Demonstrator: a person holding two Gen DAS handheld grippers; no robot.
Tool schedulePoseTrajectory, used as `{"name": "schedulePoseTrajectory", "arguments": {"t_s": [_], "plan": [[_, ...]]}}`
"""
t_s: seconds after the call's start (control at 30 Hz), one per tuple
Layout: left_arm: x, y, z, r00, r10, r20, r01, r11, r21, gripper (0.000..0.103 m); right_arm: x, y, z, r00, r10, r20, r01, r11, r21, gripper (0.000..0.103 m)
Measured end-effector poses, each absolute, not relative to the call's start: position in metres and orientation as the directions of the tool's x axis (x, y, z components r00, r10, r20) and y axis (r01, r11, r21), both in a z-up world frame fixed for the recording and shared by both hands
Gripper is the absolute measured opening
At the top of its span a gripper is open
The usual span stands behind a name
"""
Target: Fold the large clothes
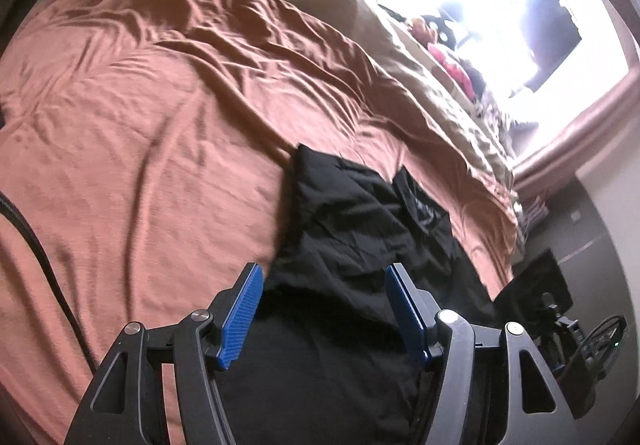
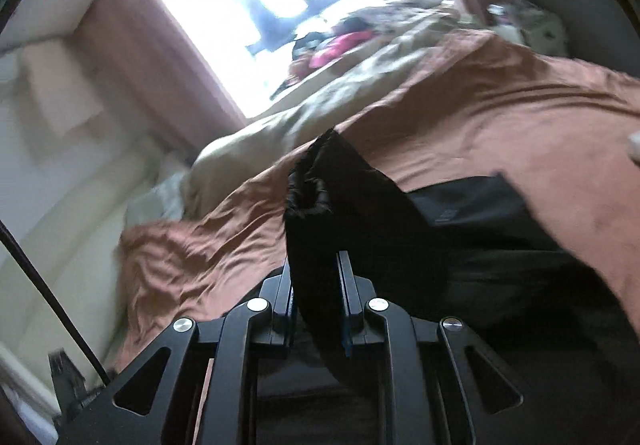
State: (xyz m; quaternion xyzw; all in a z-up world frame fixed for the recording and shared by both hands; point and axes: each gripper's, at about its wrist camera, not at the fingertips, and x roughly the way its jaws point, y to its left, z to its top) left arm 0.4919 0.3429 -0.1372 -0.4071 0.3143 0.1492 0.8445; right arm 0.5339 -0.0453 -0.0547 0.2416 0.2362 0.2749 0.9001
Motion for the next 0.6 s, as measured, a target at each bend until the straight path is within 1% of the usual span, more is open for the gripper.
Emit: {"name": "schedulePoseTrajectory", "arguments": {"t_s": [0.13, 0.27, 0.33, 0.4, 0.43, 0.5, 0.53, 0.57, 0.6], "plan": [[0.479, 0.362, -0.140, 0.771, 0.008, -0.637, -0.524, 0.575, -0.628, 0.065, 0.529, 0.007, -0.052, 0.674, 0.671, -0.309, -0.479, 0.715, 0.510, 0.014], [0.467, 0.376, -0.143, 0.781, 0.029, -0.624, -0.542, 0.528, -0.654, 0.065, 0.528, 0.048, -0.060, 0.615, 0.708, -0.346, -0.549, 0.700, 0.458, 0.014], [0.463, 0.382, -0.144, 0.783, 0.035, -0.621, -0.548, 0.513, -0.661, 0.065, 0.531, 0.071, -0.067, 0.573, 0.726, -0.380, -0.575, 0.687, 0.445, 0.014], [0.460, 0.386, -0.145, 0.783, 0.042, -0.620, -0.554, 0.500, -0.666, 0.065, 0.555, 0.083, -0.069, 0.533, 0.732, -0.424, -0.583, 0.681, 0.443, 0.014], [0.459, 0.387, -0.146, 0.783, 0.043, -0.620, -0.555, 0.497, -0.667, 0.065, 0.560, 0.095, -0.078, 0.486, 0.745, -0.457, -0.590, 0.666, 0.457, 0.014], [0.459, 0.389, -0.147, 0.782, 0.041, -0.621, -0.557, 0.492, -0.669, 0.065, 0.607, 0.111, -0.080, 0.431, 0.749, -0.504, -0.574, 0.658, 0.487, 0.015], [0.460, 0.389, -0.149, 0.782, 0.038, -0.622, -0.558, 0.490, -0.670, 0.065, 0.613, 0.115, -0.086, 0.415, 0.742, -0.527, -0.564, 0.664, 0.491, 0.015], [0.460, 0.389, -0.149, 0.781, 0.035, -0.623, -0.557, 0.489, -0.671, 0.065, 0.618, 0.117, -0.094, 0.395, 0.738, -0.547, -0.554, 0.667, 0.499, 0.017], [0.461, 0.389, -0.150, 0.781, 0.032, -0.624, -0.557, 0.489, -0.672, 0.065, 0.630, 0.119, -0.092, 0.386, 0.731, -0.563, -0.542, 0.673, 0.503, 0.027]]}}
